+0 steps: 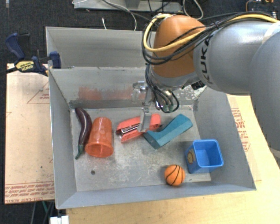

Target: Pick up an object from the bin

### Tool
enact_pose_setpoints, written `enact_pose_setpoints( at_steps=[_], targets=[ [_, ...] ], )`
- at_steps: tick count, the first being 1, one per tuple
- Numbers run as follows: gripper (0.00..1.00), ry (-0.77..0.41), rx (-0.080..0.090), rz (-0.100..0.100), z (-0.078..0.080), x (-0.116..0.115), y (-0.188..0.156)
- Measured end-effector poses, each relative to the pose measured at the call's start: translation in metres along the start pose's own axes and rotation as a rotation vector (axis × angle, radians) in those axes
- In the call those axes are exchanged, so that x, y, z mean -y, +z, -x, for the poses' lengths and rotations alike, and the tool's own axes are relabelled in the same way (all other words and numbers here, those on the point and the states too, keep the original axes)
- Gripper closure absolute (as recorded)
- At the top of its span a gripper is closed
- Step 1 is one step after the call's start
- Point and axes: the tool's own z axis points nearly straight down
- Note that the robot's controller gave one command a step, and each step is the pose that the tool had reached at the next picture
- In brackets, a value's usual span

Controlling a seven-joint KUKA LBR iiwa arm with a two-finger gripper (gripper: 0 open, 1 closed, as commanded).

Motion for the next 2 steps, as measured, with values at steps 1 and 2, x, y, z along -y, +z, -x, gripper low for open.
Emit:
enact_pose_setpoints(
  at_steps=[1, 2],
  targets=[
    [0.0, -0.131, -0.006, 0.001, -0.007, 0.059, 0.104],
    [0.0, -0.112, 0.015, 0.004, -0.002, 0.049, 0.024]
  ],
)
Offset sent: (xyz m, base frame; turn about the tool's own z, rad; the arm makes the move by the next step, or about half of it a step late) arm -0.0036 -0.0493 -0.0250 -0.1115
